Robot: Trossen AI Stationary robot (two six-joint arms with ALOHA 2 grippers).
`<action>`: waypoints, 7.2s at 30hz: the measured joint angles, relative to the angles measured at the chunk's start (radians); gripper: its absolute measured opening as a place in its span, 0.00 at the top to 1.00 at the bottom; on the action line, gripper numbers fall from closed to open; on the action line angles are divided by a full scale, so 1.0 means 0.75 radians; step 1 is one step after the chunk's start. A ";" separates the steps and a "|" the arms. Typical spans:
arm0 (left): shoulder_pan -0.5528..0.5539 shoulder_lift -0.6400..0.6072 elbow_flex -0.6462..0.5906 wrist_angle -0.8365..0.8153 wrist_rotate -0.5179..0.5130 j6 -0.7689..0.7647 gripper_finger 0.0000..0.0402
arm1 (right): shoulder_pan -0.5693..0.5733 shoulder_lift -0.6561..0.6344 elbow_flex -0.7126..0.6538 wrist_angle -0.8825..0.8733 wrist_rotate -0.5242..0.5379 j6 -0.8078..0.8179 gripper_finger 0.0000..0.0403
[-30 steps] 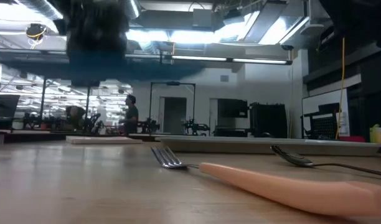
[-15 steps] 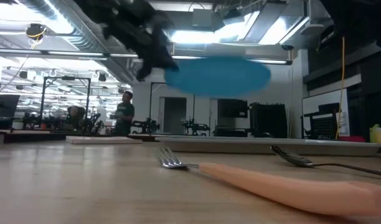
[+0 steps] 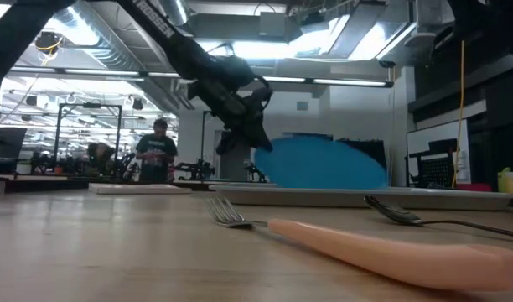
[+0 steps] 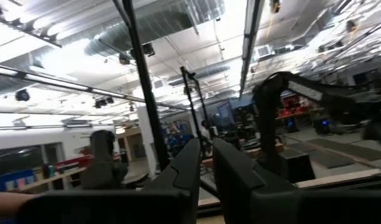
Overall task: Pick and place plate/cup/fork/spoon on tray
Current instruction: Put the plate on the gray tray, then put the cup on the gray tray
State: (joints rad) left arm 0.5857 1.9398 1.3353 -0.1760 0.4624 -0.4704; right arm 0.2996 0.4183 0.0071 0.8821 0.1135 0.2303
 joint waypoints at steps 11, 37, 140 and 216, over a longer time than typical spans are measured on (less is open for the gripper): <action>0.019 0.003 0.006 -0.051 -0.036 0.002 0.87 | 0.000 0.000 0.000 -0.004 -0.109 -0.005 0.88; 0.003 0.003 0.005 -0.197 -0.231 0.062 0.88 | 0.000 0.001 0.000 -0.050 -0.108 0.016 0.88; -0.896 -2.065 -1.769 0.731 -0.575 0.579 0.88 | 0.187 0.867 1.382 -2.438 0.010 0.320 0.88; -0.887 -2.063 -1.770 0.726 -0.630 0.607 0.88 | 0.177 -0.556 0.111 -1.500 -0.110 -0.028 0.88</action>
State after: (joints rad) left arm -0.0792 0.3923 0.0078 0.3683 -0.0098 -0.0151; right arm 0.4323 0.0013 0.0902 -0.2427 0.0312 0.2090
